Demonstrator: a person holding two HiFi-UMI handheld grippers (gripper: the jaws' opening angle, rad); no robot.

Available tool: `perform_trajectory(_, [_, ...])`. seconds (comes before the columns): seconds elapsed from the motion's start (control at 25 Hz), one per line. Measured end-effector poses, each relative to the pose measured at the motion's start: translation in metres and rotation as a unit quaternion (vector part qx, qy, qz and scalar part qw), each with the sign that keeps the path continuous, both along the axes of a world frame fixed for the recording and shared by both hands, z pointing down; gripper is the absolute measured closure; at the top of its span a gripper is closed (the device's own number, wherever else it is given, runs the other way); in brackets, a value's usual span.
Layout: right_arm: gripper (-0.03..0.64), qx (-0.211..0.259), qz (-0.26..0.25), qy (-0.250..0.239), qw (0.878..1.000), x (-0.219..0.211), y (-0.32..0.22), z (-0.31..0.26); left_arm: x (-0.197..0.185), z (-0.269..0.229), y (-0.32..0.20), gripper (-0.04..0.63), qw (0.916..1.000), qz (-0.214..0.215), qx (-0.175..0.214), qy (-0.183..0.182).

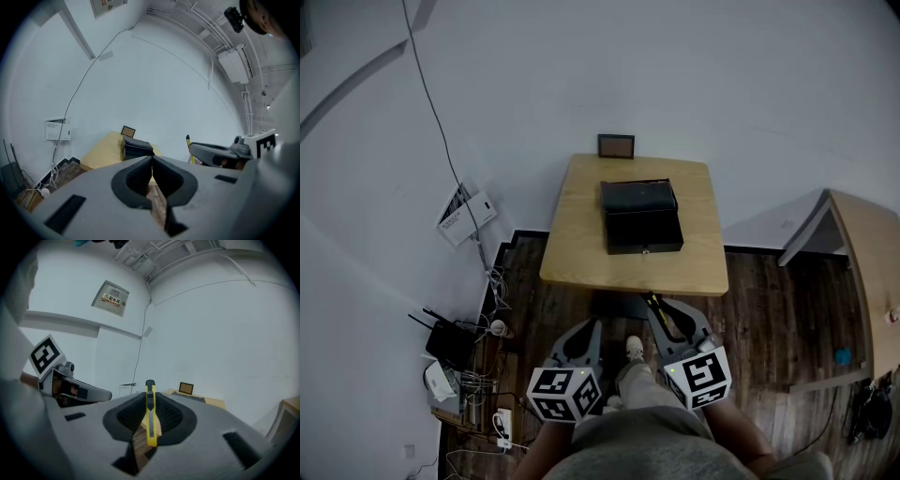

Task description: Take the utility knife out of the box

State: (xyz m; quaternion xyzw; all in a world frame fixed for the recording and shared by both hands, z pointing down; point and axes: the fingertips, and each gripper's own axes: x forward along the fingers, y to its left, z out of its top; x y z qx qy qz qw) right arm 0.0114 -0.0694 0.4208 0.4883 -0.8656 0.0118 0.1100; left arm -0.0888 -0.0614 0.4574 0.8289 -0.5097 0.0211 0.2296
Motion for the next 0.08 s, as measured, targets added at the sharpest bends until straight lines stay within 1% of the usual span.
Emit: perform_trajectory(0.08, [0.563, -0.006, 0.001, 0.005, 1.0, 0.0001, -0.0004, -0.0013, -0.0003, 0.0, -0.001, 0.591, 1.0, 0.0, -0.001, 0.0])
